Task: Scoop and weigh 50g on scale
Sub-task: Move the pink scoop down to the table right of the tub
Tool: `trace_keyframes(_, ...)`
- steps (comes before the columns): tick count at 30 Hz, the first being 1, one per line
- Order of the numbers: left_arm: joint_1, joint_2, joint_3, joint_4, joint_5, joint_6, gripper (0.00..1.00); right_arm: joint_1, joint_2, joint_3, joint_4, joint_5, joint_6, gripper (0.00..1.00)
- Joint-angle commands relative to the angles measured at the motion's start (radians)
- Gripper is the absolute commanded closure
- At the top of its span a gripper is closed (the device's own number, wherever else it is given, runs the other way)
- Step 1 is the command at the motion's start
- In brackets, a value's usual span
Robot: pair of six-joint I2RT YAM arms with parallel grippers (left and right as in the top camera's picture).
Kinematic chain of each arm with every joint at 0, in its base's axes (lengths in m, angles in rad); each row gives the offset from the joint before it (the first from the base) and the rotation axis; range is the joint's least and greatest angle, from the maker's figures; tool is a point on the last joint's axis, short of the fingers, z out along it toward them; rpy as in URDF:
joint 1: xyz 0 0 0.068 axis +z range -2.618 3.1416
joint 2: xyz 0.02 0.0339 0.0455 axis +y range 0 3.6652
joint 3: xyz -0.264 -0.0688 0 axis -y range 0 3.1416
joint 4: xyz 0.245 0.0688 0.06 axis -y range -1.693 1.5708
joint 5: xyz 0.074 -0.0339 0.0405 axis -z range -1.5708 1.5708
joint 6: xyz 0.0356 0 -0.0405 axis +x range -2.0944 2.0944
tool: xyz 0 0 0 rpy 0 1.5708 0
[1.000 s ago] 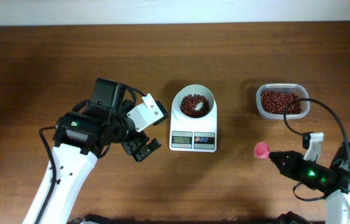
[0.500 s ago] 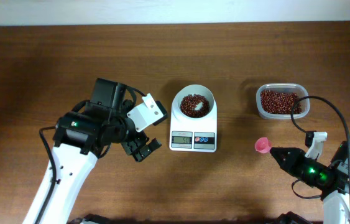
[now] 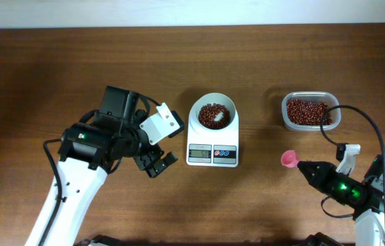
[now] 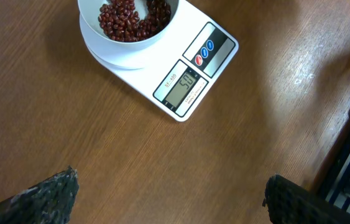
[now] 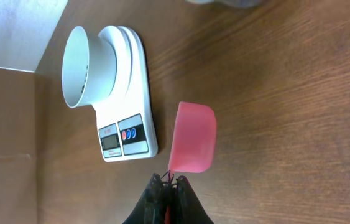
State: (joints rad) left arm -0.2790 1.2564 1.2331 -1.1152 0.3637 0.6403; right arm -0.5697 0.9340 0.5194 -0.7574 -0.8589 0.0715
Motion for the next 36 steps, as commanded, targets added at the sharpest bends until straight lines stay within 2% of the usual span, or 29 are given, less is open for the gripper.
trace_keyframes(1, 0.004, -0.011, 0.013, -0.001, 0.014, 0.019, 0.01, -0.007, -0.003, -0.006, 0.05, -0.02, -0.003, 0.96)
trace_keyframes(3, 0.004, -0.011, 0.013, -0.001, 0.014, 0.019, 0.01, -0.007, 0.017, -0.006, 0.12, -0.015, 0.011, 0.96)
trace_keyframes(7, 0.004, -0.011, 0.013, -0.001, 0.014, 0.019, 0.01, -0.007, 0.117, -0.006, 0.218, 0.16, 0.202, 0.96)
trace_keyframes(12, 0.004, -0.011, 0.013, -0.001, 0.014, 0.019, 0.01, -0.016, 0.221, -0.006, 0.261, 0.137, 0.207, 0.96)
trace_keyframes(20, 0.004, -0.011, 0.013, -0.001, 0.014, 0.019, 0.01, -0.147, 0.264, -0.006, 0.302, 0.13, 0.203, 0.96)
trace_keyframes(30, 0.004, -0.011, 0.013, -0.001, 0.014, 0.019, 0.01, -0.151, 0.276, -0.006, 0.337, 0.131, 0.203, 0.96)
trace_keyframes(36, 0.004, -0.011, 0.013, -0.001, 0.014, 0.019, 0.01, -0.151, 0.396, -0.009, 0.389, 0.13, 0.206, 0.96)
